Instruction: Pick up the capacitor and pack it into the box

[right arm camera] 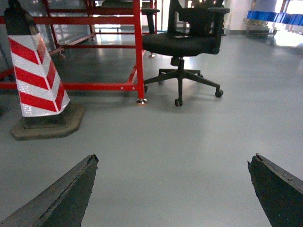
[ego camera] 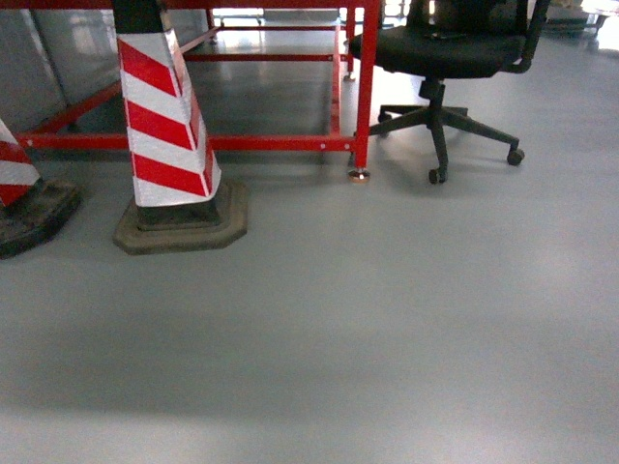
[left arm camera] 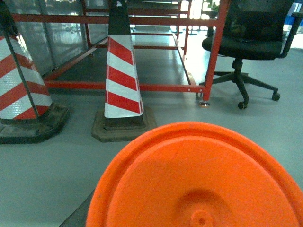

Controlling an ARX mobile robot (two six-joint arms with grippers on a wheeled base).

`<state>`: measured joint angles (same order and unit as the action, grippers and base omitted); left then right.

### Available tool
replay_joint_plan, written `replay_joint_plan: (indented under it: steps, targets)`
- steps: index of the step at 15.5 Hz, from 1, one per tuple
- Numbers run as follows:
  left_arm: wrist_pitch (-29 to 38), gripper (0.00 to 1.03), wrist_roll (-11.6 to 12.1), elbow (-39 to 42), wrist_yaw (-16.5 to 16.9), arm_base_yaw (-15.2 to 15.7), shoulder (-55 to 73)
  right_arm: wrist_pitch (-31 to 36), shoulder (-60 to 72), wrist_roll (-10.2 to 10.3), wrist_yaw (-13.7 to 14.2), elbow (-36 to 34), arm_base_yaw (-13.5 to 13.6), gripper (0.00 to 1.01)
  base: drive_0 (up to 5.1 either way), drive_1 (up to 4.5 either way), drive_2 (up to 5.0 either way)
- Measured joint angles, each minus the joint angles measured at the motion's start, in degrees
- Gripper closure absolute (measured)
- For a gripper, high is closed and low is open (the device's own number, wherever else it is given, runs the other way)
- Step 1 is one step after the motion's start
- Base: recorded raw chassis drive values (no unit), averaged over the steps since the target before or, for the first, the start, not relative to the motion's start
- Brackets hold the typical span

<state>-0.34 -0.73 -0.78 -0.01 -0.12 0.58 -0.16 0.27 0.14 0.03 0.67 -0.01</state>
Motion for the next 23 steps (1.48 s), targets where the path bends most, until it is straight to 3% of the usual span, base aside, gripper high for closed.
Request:
replay_joint_plan:
  steps: [14,20,23]
  targets:
    - [0.0,0.6,0.11,0.0,0.02,0.0,0.0,-0.09,0.0,0.0,0.0,0.0,0.0,0.03,-5.0,2.42,2.4]
    - [-0.04,0.6,0.11,0.0,-0.07,0.0,0.02,-0.15,0.0,0.0,-0.2,0.0,0.0,0.03,0.0,0.0,0.0]
    - [0.0,0.6,0.11,0.0,-0.02,0.0,0.0,-0.09,0.0,0.0,-0.2,0.0,0.0,0.03,0.0,4.16,-4.2]
